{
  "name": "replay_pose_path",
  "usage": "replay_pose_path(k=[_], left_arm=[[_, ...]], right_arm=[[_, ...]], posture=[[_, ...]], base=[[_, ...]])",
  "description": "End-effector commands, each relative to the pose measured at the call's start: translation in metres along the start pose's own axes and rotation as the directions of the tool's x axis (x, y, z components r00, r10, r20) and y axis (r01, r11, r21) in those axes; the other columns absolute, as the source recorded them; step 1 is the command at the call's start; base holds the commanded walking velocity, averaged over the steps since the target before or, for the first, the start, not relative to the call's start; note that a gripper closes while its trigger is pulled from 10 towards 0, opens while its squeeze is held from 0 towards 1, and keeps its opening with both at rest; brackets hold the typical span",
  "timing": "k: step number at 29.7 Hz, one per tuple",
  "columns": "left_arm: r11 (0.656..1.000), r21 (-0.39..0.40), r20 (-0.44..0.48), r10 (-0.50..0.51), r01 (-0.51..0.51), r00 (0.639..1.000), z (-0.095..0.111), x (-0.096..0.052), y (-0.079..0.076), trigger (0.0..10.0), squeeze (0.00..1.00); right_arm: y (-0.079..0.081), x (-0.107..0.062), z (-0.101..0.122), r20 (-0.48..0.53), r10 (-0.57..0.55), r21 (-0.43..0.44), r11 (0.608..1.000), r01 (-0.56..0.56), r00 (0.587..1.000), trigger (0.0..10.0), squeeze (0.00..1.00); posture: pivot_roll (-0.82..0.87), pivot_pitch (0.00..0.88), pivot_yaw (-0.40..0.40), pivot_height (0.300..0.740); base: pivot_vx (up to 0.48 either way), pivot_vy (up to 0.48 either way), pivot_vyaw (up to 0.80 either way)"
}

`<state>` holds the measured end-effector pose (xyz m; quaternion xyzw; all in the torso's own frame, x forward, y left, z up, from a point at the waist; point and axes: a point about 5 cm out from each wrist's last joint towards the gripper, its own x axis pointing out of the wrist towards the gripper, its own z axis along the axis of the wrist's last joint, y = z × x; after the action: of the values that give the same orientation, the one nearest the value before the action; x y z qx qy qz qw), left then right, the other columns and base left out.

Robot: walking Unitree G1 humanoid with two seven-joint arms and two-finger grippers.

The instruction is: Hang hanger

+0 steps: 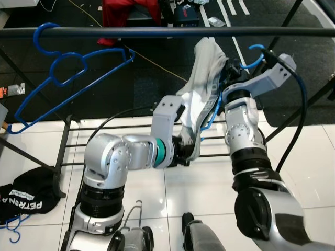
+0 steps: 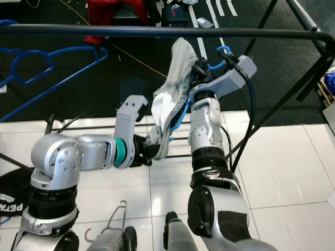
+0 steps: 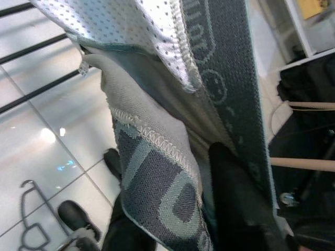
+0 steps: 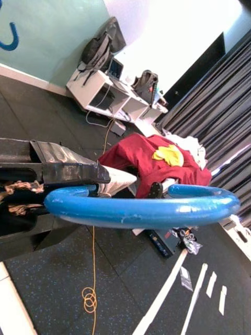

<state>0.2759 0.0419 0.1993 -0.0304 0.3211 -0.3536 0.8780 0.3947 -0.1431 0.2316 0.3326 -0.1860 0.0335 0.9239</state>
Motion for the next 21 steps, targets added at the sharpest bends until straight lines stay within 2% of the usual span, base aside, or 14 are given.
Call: replay_pose_path(k=[1, 7, 8, 11, 13, 15, 17, 18, 19, 21], left_arm=[[1.000, 0.011, 0.004, -0.020, 0.020, 1.000, -0.003, 0.000, -0.004, 10.0, 1.00], [0.999, -0.015, -0.005, -0.049, 0.049, 0.999, -0.006, -0.002, -0.004, 10.0, 1.00], [0.998, -0.060, -0.012, -0.027, 0.027, 1.000, -0.008, -0.001, 0.001, 10.0, 1.00], [0.996, -0.093, -0.018, -0.011, 0.009, 1.000, -0.011, 0.000, 0.005, 10.0, 1.00], [0.982, -0.185, -0.013, 0.026, -0.028, 1.000, -0.013, 0.002, 0.017, 10.0, 1.00], [0.982, -0.185, -0.013, 0.026, -0.028, 1.000, -0.013, 0.002, 0.017, 10.0, 1.00], [0.940, -0.337, 0.003, 0.057, -0.053, 0.998, -0.018, 0.006, 0.031, 10.0, 1.00], [0.908, -0.411, -0.001, 0.087, -0.080, 0.996, -0.023, 0.007, 0.040, 10.0, 1.00], [0.908, -0.411, -0.001, 0.087, -0.080, 0.996, -0.023, 0.007, 0.040, 10.0, 1.00], [0.873, -0.476, -0.012, 0.118, -0.109, 0.993, -0.028, 0.009, 0.048, 10.0, 1.00]], right_arm=[[-0.004, -0.004, -0.002, -0.007, 0.005, 0.000, 1.000, -0.005, 1.000, 10.0, 0.00], [-0.006, -0.004, -0.002, -0.007, 0.006, 0.000, 1.000, -0.006, 1.000, 10.0, 0.00], [-0.006, -0.004, -0.001, -0.005, 0.008, 0.000, 1.000, -0.008, 1.000, 10.0, 0.00], [-0.006, -0.004, 0.000, -0.004, 0.009, 0.000, 1.000, -0.009, 1.000, 10.0, 0.00], [-0.007, -0.004, 0.000, -0.004, 0.010, -0.001, 1.000, -0.010, 1.000, 10.0, 0.00], [-0.007, -0.004, 0.000, -0.004, 0.010, -0.001, 1.000, -0.010, 1.000, 10.0, 0.00], [-0.008, -0.005, 0.000, -0.005, 0.011, -0.005, 1.000, -0.011, 1.000, 10.0, 0.00], [-0.009, -0.005, 0.001, -0.004, 0.009, -0.007, 1.000, -0.009, 1.000, 10.0, 0.00], [-0.009, -0.005, 0.001, -0.004, 0.009, -0.007, 1.000, -0.009, 1.000, 10.0, 0.00], [-0.010, -0.005, 0.002, -0.002, 0.006, -0.008, 1.000, -0.006, 1.000, 10.0, 0.00]], posture=[[-0.03, 0.191, 0.058, 0.740], [-0.03, 0.191, 0.060, 0.740], [-0.03, 0.192, 0.061, 0.740], [-0.03, 0.192, 0.061, 0.740], [-0.03, 0.192, 0.059, 0.740], [-0.03, 0.192, 0.059, 0.740], [-0.03, 0.194, 0.060, 0.740], [-0.04, 0.195, 0.061, 0.740], [-0.04, 0.195, 0.061, 0.740], [-0.04, 0.195, 0.061, 0.740]], base=[[0.000, 0.000, 0.00], [0.000, 0.000, 0.00], [0.000, 0.000, 0.00], [0.000, 0.000, 0.00], [0.000, 0.000, 0.00], [0.000, 0.000, 0.00], [0.000, 0.000, 0.00], [0.000, 0.000, 0.00], [0.000, 0.000, 0.00], [0.000, 0.000, 0.00]])
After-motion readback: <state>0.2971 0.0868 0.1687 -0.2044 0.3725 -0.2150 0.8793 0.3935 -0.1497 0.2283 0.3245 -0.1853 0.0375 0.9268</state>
